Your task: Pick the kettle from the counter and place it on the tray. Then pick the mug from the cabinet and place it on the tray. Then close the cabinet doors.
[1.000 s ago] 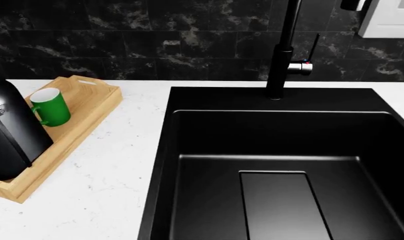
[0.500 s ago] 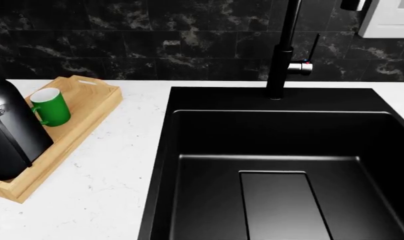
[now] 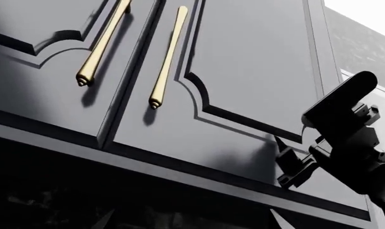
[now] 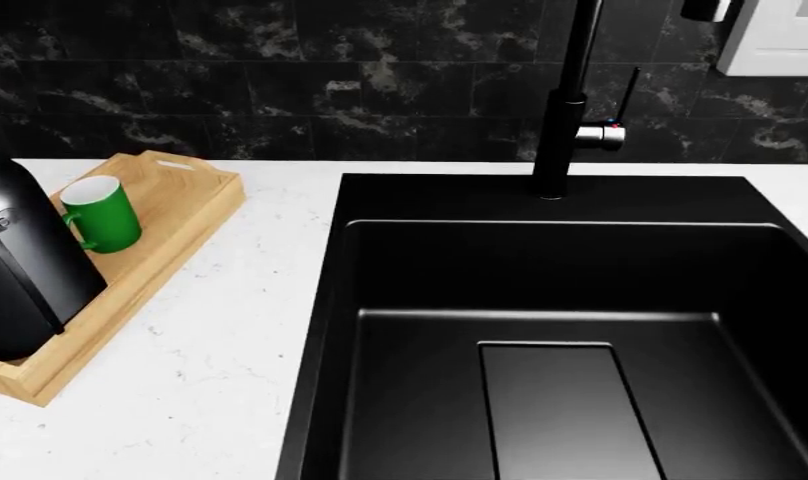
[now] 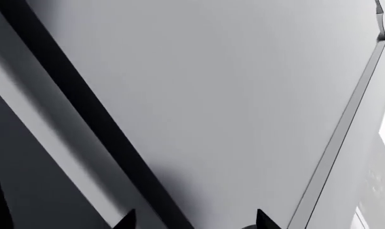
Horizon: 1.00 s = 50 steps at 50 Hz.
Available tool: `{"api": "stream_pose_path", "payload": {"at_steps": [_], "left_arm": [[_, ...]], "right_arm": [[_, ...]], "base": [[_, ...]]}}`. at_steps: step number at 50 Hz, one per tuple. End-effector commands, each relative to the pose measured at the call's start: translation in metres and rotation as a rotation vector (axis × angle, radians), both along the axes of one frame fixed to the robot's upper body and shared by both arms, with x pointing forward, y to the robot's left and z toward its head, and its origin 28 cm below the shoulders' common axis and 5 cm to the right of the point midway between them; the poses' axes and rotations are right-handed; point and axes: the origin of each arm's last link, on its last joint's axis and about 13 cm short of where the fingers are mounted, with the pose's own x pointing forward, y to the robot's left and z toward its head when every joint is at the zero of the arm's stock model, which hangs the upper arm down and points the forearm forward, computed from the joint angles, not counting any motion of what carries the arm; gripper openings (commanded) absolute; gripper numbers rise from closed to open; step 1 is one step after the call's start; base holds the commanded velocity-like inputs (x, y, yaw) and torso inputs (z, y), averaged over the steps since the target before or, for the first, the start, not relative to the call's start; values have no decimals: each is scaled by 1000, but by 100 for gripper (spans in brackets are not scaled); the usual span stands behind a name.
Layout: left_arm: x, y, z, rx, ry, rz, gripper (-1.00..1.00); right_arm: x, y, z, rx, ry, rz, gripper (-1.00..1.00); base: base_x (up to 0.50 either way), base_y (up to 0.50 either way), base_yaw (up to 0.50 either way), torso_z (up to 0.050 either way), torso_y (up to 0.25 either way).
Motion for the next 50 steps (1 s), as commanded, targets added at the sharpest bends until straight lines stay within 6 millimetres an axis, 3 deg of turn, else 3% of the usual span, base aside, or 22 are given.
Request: {"api": "stream_pose_path", "payload": {"at_steps": [1,19,50], "left_arm": [[0,-1,1,-1,0,-1,100],[0,-2,1,-3,0,-3,100],[2,-3,-3,-1,11,-4,100]], "right_arm": [[13,-12,-16,8,332,134,100],[-14,-18,-1,28,272,192,100],[-52,-36,-7,71,225,302,100]], "base": [[0,0,0,0,0],[0,0,0,0,0],[0,0,0,0,0]]}}
